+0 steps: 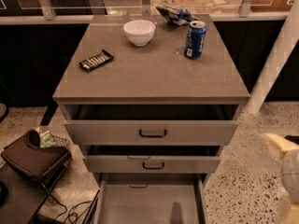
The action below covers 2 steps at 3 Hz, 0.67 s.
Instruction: Close bottom drawer
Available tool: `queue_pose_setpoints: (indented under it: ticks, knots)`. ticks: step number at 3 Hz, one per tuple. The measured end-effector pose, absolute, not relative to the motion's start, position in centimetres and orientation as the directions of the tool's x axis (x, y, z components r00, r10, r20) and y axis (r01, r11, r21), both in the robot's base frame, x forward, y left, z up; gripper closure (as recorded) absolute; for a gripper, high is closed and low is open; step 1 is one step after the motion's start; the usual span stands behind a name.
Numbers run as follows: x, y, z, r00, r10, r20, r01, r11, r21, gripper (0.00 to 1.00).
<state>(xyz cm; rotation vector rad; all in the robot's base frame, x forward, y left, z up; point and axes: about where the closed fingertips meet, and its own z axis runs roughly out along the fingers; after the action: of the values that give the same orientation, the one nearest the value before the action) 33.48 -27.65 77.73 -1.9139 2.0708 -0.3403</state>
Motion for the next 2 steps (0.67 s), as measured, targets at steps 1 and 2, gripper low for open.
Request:
queue_pose_setpoints:
  ticks: [1, 2]
  knots:
    - [32.9, -27.6, 71.2, -0.103, -0.995, -0.004, -0.924, 0.097, -0.370, 0.00]
    - [32.5, -26.8, 64.4, -0.090, -0.996, -0.008, -0.928, 0.087, -0.363, 0.00]
